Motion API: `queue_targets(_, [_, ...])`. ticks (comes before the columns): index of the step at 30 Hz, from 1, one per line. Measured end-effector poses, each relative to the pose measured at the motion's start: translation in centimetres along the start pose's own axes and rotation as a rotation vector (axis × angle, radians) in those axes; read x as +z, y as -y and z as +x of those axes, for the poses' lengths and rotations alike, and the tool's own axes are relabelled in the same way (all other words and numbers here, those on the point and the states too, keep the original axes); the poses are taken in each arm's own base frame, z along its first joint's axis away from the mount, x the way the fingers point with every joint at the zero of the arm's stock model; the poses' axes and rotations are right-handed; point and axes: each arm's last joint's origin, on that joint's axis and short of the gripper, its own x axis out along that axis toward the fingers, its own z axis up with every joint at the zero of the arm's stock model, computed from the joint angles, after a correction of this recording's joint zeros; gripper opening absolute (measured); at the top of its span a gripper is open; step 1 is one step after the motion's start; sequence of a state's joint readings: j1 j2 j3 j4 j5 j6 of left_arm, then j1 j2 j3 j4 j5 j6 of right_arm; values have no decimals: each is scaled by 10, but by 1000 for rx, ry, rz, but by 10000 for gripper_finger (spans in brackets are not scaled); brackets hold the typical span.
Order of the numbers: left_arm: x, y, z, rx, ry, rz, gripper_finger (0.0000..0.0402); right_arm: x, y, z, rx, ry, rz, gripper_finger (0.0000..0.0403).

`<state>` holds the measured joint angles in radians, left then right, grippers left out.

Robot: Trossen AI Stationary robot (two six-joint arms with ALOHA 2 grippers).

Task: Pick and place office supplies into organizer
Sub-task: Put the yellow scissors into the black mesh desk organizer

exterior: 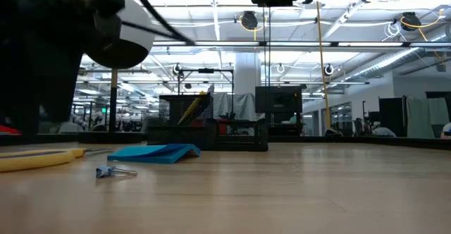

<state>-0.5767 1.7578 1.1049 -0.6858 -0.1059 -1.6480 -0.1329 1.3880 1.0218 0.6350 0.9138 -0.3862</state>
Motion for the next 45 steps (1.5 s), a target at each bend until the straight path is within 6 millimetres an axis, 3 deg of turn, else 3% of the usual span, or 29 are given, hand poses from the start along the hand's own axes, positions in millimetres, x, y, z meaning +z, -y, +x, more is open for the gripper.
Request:
queue_targets(3, [3,0,13,37,-26,-20,243,0,0,0,0,0,0,47])
queue_targets(10, [13,1,17,49,-53,-49,243,0,0,0,0,0,0,48])
queue_targets(19, [13,3,18,29,-49,-27,243,0,0,0,0,0,0,47])
queue_targets(27, [17,24,4,-58,36,71,243,0,0,0,0,0,0,48])
queue_targets(39, [15,22,3,-38,22,224,243,0,0,0,0,0,0,48])
queue_targets(45, [14,7,3,115,-29,281,243,0,0,0,0,0,0,48])
